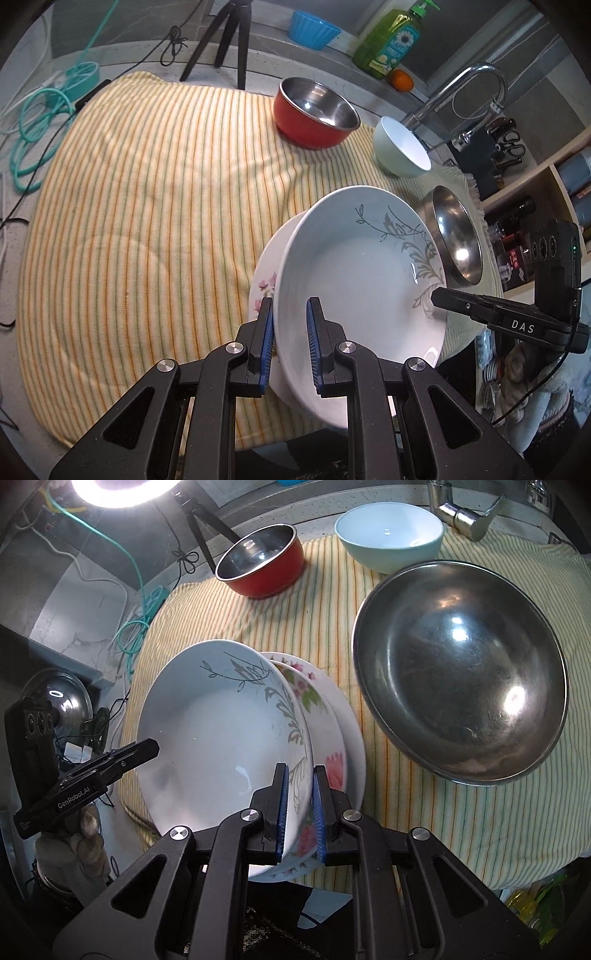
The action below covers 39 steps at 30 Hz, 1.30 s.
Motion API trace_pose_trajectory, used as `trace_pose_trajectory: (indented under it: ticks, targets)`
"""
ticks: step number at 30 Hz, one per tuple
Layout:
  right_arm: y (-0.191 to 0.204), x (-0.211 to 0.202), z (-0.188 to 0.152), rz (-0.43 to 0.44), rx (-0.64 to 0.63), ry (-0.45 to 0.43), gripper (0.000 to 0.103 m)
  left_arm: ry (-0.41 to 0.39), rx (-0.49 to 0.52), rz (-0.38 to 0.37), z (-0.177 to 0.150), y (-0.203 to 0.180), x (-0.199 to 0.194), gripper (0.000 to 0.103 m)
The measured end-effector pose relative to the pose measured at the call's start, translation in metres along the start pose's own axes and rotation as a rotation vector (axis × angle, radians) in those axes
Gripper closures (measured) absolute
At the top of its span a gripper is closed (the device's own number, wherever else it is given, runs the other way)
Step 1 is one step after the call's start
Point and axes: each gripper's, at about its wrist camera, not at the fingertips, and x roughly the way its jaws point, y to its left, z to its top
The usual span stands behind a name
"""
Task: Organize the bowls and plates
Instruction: 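Lower the grey-leaf plate onto the floral plate stack and open the right gripper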
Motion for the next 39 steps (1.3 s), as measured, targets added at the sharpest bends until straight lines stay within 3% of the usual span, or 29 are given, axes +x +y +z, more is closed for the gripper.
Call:
trace_pose_trajectory:
  ticks: [20, 25, 39]
  targets:
    - [0.002, 0.008, -0.001, -0.028, 0.004, 0.016, 0.088, 0.02, 0.035, 0.034, 0.004, -0.008, 0.012, 0.088]
    - [0.002, 0.007, -0.002, -0.013, 0.009, 0.012, 0.08, 0.021, 0.043, 0.042, 0.005, -0.008, 0.013, 0.088]
    - [0.01, 0.007, -0.003, -0.052, -0.03, 0.005, 0.079, 0.019, 0.053, 0.046, 0.007, -0.008, 0.014, 0.088]
